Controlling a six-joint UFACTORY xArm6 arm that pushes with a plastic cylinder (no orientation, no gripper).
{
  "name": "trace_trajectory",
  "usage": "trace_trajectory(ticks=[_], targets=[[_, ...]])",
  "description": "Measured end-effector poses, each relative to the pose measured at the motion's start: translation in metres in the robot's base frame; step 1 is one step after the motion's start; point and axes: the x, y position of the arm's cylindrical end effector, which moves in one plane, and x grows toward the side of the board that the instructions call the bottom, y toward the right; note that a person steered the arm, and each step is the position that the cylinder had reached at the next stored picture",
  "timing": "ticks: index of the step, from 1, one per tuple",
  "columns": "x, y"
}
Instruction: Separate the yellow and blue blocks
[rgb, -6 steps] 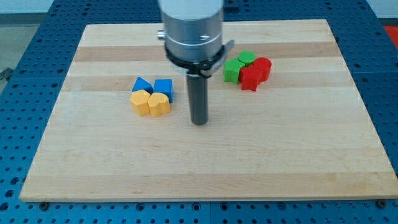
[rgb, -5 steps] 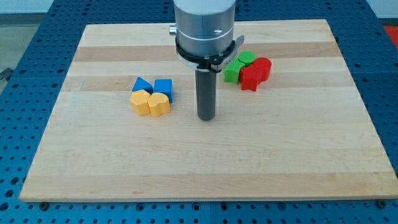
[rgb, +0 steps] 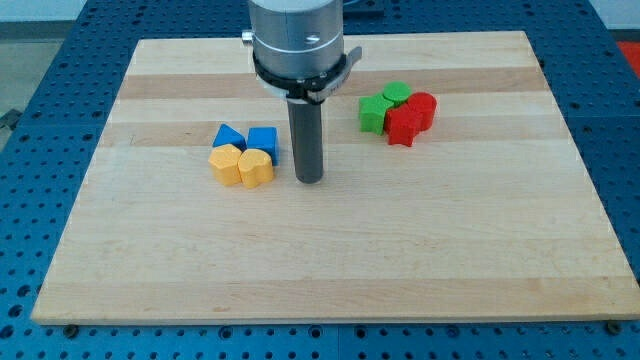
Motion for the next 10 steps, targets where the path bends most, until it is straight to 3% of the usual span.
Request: trace_trajectory(ticks=[2,7,10], targets=[[-0.008,-0.01],[-0.009,-0.105],[-0.044,-0.167]])
